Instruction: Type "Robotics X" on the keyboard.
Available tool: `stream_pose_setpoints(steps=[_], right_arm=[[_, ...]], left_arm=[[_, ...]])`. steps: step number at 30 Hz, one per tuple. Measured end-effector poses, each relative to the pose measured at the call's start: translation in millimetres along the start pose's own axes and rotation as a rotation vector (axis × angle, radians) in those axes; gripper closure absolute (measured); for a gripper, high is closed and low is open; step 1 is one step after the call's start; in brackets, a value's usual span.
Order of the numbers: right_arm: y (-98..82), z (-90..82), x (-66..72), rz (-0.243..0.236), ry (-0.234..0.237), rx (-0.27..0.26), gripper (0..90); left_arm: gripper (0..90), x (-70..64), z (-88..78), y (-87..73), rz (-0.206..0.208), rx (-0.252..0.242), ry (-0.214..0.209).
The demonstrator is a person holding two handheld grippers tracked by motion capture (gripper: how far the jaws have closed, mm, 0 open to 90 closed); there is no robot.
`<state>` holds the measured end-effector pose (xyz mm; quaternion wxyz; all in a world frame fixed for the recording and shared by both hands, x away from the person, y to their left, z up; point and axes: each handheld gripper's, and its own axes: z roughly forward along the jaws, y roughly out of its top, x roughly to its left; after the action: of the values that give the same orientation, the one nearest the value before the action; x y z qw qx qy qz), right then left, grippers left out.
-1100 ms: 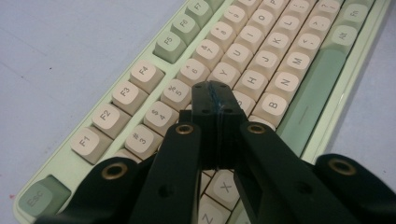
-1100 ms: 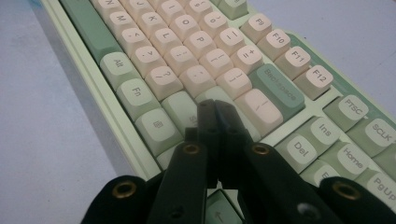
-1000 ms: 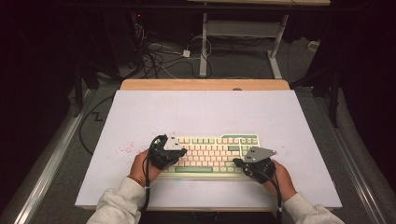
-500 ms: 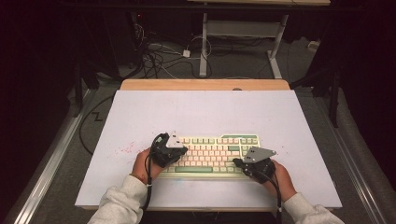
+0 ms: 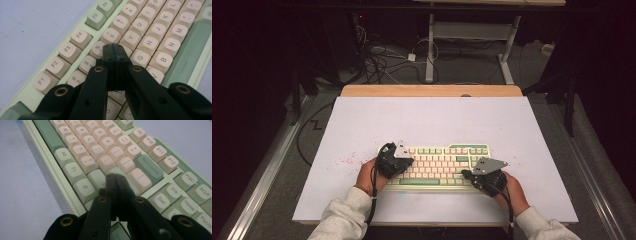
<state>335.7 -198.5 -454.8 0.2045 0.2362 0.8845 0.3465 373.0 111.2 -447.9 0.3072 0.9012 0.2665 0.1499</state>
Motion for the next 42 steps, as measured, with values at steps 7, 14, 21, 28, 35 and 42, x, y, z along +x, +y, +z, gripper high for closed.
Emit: stream_pose_setpoints(steps=[7,14,21,28,35,42], right_arm=[[-0.1,-0.3,-0.1,-0.002,0.001,0.0,90.0],[-0.1,-0.4,0.3,-0.001,0.001,-0.002,90.0],[0.7,-1.0,0.8,0.002,0.001,-0.002,90.0],[2.2,-9.8,-3.7,0.01,-0.009,-0.042,90.0],[6.1,-19.9,-6.2,0.024,-0.01,-0.093,90.0],[10.0,-24.5,-9.3,0.031,-0.015,-0.11,90.0]], left_arm=[[87.4,1.7,-19.1,-1.0,-0.004,-0.074,0.027],[87.4,4.6,-33.4,-7.7,-0.005,-0.124,0.046],[87.3,3.6,-39.2,-12.8,0.012,-0.148,0.059],[87.2,4.1,-47.0,-20.4,0.014,-0.179,0.078],[87.2,1.9,-52.5,-31.2,0.027,-0.178,0.093],[87.1,0.2,-61.5,-45.8,0.02,-0.184,0.108]])
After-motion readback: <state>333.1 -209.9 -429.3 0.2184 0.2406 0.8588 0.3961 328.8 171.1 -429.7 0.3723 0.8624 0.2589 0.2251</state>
